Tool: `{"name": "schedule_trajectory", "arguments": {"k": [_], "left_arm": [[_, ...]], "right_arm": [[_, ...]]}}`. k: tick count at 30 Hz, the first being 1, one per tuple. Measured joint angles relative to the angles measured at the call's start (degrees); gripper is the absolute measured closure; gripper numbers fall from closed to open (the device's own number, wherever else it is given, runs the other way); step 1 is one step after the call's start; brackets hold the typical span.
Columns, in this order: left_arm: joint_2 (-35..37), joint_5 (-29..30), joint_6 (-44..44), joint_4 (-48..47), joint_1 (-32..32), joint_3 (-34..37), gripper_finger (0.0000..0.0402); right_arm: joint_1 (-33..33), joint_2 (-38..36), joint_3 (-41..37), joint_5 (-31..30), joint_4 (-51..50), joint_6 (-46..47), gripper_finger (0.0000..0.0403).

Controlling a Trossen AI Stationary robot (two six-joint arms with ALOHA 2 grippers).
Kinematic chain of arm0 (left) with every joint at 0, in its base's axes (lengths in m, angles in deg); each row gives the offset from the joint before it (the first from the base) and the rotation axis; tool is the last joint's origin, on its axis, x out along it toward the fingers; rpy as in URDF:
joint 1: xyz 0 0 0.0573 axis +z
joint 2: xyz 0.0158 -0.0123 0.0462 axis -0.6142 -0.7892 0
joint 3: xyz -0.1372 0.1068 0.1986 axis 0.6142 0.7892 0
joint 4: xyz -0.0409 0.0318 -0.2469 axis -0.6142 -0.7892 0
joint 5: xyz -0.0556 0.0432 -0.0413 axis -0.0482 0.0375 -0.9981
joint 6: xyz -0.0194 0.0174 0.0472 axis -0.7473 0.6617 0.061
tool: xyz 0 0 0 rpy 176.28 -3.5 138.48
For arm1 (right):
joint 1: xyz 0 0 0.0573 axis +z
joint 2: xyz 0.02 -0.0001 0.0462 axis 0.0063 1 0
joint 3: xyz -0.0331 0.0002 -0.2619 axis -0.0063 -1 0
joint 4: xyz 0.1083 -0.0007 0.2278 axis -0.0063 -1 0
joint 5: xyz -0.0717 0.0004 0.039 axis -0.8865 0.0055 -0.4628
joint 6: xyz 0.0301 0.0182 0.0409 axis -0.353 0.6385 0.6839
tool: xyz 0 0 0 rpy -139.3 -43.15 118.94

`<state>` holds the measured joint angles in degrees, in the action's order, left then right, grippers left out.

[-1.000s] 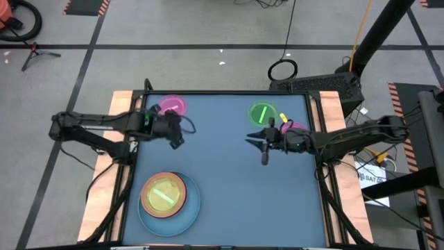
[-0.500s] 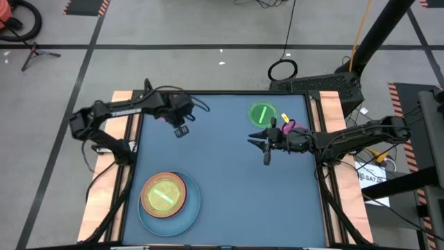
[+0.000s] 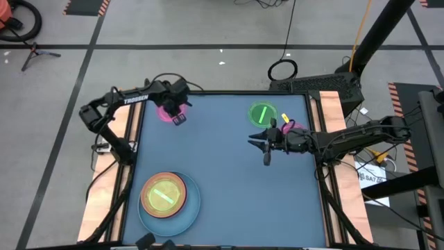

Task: Stack plastic plates
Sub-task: Stack the left pink plate on top of the green plate

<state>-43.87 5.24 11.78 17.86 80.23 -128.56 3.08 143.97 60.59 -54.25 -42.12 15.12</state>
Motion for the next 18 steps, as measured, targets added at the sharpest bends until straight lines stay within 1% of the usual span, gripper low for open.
{"name": "schedule_trajectory", "arguments": {"k": [10, 16, 18], "left_arm": [[0.0, -0.3, 0.0, 0.6, 1.5, 0.0, 0.0334], [0.0, -6.4, -0.5, 0.3, 1.5, 0.0, 0.0334], [0.0, -7.3, -0.8, 0.1, 1.5, 0.0, 0.0334]], "right_arm": [[0.0, 0.0, 0.0, 0.0, -0.1, 0.1, 0.0321], [0.0, 0.0, 0.0, 0.0, -0.1, 0.1, 0.0321], [0.0, 0.0, 0.0, 0.0, -0.1, 0.1, 0.0321]]}}
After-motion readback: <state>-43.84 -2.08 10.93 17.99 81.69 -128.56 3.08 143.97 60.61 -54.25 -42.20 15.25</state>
